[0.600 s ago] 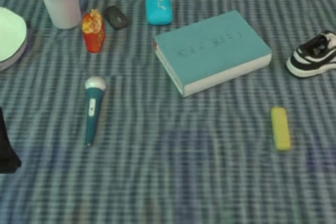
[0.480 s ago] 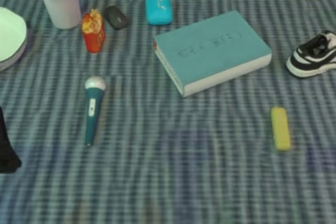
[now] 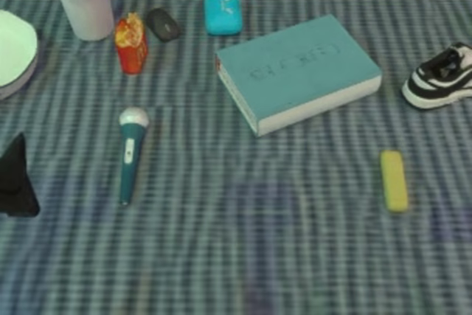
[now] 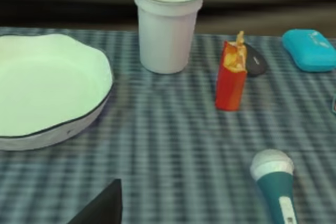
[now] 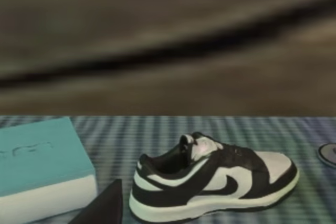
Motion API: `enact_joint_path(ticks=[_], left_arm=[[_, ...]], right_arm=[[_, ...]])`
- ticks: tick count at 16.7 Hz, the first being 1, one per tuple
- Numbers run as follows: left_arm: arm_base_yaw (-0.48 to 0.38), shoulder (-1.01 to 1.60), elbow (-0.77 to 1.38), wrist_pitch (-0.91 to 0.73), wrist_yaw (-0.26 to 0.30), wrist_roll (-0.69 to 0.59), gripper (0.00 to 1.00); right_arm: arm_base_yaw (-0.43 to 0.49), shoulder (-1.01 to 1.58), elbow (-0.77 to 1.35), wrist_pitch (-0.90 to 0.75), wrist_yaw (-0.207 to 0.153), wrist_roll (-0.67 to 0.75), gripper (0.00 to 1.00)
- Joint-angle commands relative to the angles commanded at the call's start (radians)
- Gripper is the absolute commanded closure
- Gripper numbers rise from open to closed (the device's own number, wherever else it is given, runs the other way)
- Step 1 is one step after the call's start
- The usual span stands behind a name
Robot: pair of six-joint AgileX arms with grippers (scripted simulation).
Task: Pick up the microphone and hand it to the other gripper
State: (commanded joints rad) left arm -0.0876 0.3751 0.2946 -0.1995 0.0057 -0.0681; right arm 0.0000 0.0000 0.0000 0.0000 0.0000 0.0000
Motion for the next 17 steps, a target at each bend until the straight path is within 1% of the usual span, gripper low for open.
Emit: enact_joint_path(ticks=[11, 14, 17], left_arm=[[-0.173, 1.089, 0.716, -0.499, -0.03, -0.174, 0.0], [-0.213, 1.316, 0.864, -0.602, -0.033, -0.209, 0.0], [-0.24, 1.456, 0.96, -0.668, -0.033, -0.231, 0.0]], right_arm=[[0.0, 0.0, 0.0, 0.0, 0.0, 0.0, 0.0], [0.0, 0.0, 0.0, 0.0, 0.0, 0.0, 0.0], [0.0, 0.0, 0.0, 0.0, 0.0, 0.0, 0.0]])
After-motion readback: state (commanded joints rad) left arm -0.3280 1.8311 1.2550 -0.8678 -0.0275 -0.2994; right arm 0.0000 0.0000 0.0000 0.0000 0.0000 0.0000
